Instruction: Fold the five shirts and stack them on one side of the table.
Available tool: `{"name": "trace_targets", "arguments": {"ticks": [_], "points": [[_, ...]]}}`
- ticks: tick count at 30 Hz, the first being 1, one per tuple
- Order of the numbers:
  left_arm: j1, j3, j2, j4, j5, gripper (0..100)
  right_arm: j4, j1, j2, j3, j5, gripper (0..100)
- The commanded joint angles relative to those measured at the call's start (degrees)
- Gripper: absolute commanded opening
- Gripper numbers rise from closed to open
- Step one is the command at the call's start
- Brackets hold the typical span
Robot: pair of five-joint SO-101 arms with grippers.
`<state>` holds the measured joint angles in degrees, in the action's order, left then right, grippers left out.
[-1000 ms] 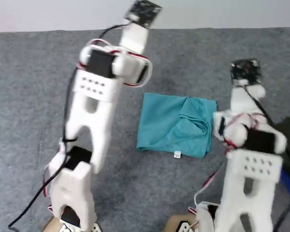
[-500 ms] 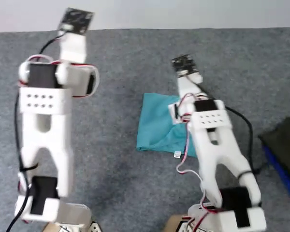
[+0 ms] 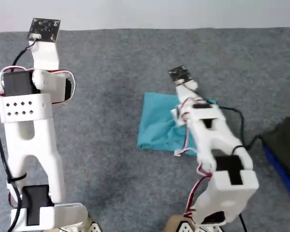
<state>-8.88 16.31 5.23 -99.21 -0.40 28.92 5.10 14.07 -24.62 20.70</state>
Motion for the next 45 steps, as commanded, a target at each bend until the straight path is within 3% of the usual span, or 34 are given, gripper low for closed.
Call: {"name": "trace_targets", "arguments": {"ticks": [1,5,10,17,24,28,35,41,45], "points": [[-0.4,0.1,2.2,-1.3,-0.5,1,-2.5,-6.3,1.1,11.1,4.3,0.9],[-0.4,0.0,2.2,-1.3,-0.6,1,-0.1,-9.8,2.3,21.1,4.3,0.9],[-1.0,0.0,2.2,-1.3,-3.4,1,14.2,-9.0,2.2,29.5,3.6,0.9],[-4.7,0.0,2.2,-1.3,-4.1,1,35.3,-1.4,2.2,35.4,-9.8,0.9],[-5.9,-2.5,2.4,-1.3,-4.1,1,40.7,7.7,3.2,35.3,-22.5,1.1],[-5.9,-3.7,2.4,-1.3,-4.1,1,40.6,9.5,8.2,35.3,-24.2,1.0],[-5.9,-4.0,2.5,-1.3,-4.1,1,47.6,4.2,17.3,35.7,-24.3,0.9],[-5.9,-4.0,2.3,-1.3,-4.1,1,58.2,-2.9,15.6,35.7,-23.8,0.9],[-5.9,-4.0,2.2,-1.2,-4.1,1,63.0,-5.1,12.1,35.7,-19.4,0.9]]}}
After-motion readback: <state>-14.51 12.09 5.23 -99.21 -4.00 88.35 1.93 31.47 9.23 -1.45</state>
